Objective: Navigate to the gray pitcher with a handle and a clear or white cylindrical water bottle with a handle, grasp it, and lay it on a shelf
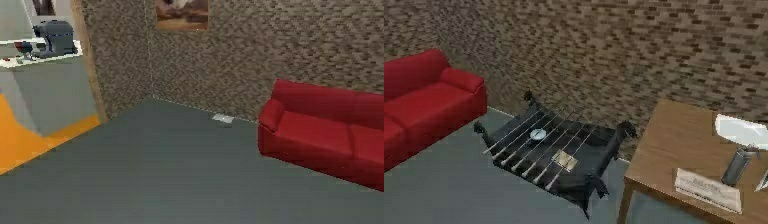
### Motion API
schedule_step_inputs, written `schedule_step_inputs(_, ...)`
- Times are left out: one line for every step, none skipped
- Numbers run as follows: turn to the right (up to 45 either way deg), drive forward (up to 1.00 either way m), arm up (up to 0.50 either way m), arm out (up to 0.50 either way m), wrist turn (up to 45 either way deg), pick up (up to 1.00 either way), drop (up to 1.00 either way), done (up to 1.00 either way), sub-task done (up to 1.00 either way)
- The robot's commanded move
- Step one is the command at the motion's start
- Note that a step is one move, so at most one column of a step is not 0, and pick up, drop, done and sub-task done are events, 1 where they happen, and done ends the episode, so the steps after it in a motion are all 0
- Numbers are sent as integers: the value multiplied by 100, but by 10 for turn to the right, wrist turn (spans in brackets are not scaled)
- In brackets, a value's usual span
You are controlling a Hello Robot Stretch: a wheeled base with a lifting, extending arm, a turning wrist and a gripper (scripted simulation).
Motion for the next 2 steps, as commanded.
schedule_step_inputs(-450,0,0,0,0,0,0,0,0)
schedule_step_inputs(-450,0,0,0,0,0,0,0,0)
